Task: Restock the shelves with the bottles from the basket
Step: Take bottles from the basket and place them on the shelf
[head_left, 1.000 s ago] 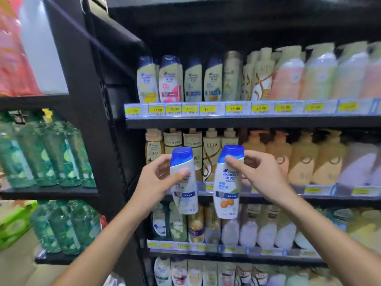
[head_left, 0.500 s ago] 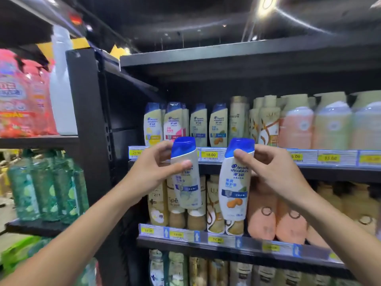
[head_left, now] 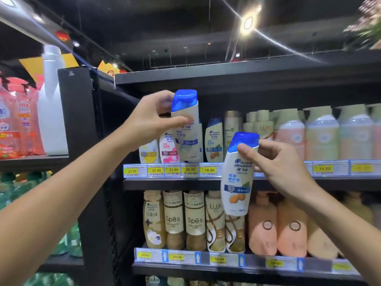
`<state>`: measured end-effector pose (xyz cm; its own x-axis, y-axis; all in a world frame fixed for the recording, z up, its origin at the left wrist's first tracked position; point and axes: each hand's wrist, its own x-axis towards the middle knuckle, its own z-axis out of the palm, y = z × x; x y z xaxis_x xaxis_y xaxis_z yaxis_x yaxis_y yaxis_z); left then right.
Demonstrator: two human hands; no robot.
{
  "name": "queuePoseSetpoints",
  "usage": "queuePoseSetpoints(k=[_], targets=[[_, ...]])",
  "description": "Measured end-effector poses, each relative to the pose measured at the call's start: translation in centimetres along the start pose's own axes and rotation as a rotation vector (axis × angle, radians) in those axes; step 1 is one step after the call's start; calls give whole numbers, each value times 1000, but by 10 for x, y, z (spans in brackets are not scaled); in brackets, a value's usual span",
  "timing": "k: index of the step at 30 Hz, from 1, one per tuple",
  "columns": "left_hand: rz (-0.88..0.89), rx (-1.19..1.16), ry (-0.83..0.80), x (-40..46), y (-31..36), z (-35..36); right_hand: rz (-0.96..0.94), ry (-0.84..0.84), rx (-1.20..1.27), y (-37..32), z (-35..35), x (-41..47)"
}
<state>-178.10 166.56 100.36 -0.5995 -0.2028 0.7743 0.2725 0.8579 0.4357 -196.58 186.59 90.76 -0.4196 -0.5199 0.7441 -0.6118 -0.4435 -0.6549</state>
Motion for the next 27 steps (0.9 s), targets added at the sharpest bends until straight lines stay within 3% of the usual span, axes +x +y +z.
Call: queuePoseSetpoints(k=[4,10,21,27], targets=[[-31,89,-123,25,-10,8,-28,-3,-32,-6,-6,2],[-18,165,-115,50,-19,20,-41,46,-14,-13,-14,4],[-141,336,-277,68,-56,34,-49,13,-62,-6,-17,4],[15,501,-298,77,-58,30,-52,-10,-44,-6,-13,9]])
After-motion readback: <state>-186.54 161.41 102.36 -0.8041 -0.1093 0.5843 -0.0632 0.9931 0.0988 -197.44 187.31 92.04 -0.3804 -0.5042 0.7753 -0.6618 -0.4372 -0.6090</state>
